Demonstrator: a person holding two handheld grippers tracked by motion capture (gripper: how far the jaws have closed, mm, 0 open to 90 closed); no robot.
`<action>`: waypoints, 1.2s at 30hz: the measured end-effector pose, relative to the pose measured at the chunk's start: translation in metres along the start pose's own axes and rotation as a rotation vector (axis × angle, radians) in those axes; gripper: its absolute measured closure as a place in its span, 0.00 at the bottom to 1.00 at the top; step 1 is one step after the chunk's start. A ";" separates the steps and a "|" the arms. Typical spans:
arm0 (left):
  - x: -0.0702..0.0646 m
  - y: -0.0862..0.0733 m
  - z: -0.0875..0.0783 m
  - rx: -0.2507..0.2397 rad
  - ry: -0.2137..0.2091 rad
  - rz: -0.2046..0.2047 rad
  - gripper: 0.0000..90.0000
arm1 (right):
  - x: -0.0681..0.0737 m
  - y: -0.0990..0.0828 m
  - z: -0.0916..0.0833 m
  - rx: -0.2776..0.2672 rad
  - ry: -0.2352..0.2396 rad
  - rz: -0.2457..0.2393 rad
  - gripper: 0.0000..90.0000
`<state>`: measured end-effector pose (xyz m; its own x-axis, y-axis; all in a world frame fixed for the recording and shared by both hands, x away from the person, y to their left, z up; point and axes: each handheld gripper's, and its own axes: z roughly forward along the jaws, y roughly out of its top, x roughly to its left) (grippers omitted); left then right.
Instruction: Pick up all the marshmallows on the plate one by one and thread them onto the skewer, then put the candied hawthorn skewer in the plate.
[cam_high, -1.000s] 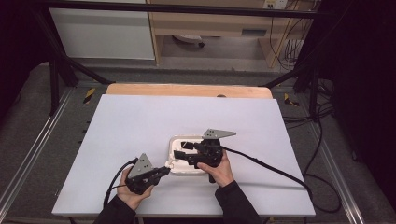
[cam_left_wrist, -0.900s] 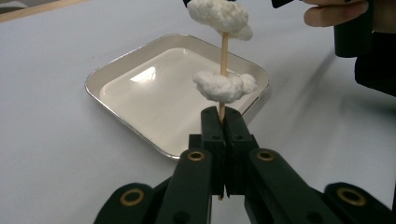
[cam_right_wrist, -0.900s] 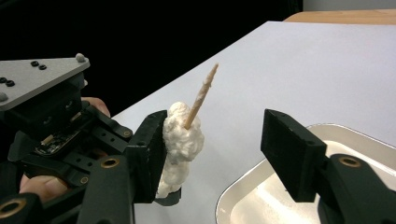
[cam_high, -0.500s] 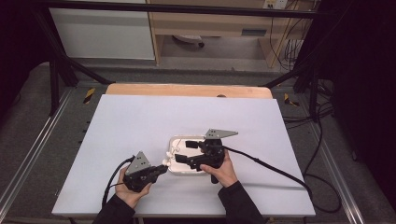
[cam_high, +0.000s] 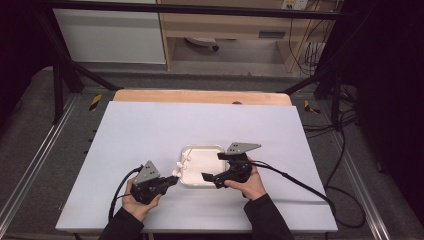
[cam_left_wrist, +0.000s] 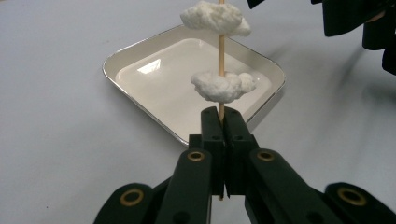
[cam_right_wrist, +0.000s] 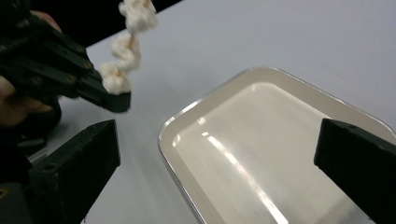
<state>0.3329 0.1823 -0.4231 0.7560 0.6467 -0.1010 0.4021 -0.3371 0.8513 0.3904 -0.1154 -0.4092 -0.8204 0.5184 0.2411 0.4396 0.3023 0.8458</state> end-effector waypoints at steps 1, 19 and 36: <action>0.001 0.000 0.000 0.001 -0.002 -0.008 0.99 | -0.002 -0.002 -0.002 0.013 -0.010 -0.003 0.01; 0.006 0.022 0.012 0.103 -0.016 -0.034 0.99 | -0.041 -0.050 -0.056 0.074 -0.168 0.014 0.01; -0.004 0.042 0.070 0.323 0.053 -0.080 0.99 | -0.050 -0.076 -0.090 0.070 -0.249 0.013 0.01</action>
<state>0.3828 0.1173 -0.4227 0.6911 0.7116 -0.1269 0.6084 -0.4779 0.6336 0.3649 -0.2358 -0.4427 -0.7030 0.7010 0.1201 0.4812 0.3444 0.8061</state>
